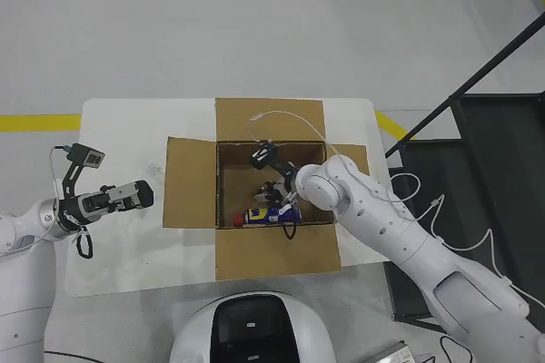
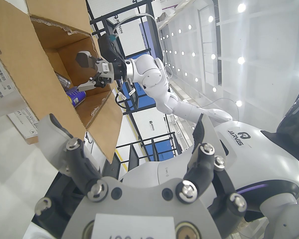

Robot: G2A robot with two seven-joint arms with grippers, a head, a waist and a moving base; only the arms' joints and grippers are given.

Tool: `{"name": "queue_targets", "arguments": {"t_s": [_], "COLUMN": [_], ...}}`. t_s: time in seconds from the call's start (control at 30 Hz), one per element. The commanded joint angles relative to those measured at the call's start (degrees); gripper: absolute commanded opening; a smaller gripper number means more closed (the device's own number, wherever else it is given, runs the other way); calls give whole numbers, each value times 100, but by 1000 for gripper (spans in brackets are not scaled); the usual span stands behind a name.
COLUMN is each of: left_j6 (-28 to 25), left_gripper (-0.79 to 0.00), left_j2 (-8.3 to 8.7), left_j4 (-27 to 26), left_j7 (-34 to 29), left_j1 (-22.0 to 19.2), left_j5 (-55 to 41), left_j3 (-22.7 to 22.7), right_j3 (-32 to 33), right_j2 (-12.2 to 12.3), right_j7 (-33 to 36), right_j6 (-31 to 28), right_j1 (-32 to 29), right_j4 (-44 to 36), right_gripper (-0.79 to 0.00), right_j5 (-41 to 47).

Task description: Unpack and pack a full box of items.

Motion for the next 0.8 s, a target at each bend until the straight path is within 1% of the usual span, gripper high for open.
{"name": "queue_targets", "arguments": {"t_s": [0.0,0.1,0.3,0.47,0.6,0.63,0.67,0.7,0.73,0.77], "left_j6": [0,0,0,0,0,0,0,0,0,0], "left_gripper": [0,0,0,0,0,0,0,0,0,0], "left_j2": [0,0,0,0,0,0,0,0,0,0], "left_j4": [0,0,0,0,0,0,0,0,0,0], "left_j7": [0,0,0,0,0,0,0,0,0,0], "left_j1": [0,0,0,0,0,0,0,0,0,0], "left_j5": [0,0,0,0,0,0,0,0,0,0], "left_j3": [0,0,0,0,0,0,0,0,0,0], "right_j3": [-68,-218,-571,-877,-1069,-1104,-1124,-1148,-1175,-1183], "right_j2": [-66,-195,-474,-706,-879,-919,-955,-988,-1019,-1050], "right_j7": [133,189,27,-72,-142,-167,-204,-221,-217,-222], "right_j6": [-98,-288,-521,-714,-690,-692,-714,-760,-814,-860], "right_j1": [161,378,671,829,951,974,991,1009,1029,1040], "right_j4": [301,720,1564,2098,2442,2516,2591,2667,2739,2804], "right_gripper": [0,0,0,0,0,-52,-151,-329,-486,-616], "right_j5": [124,330,488,460,334,315,331,331,323,366]}}
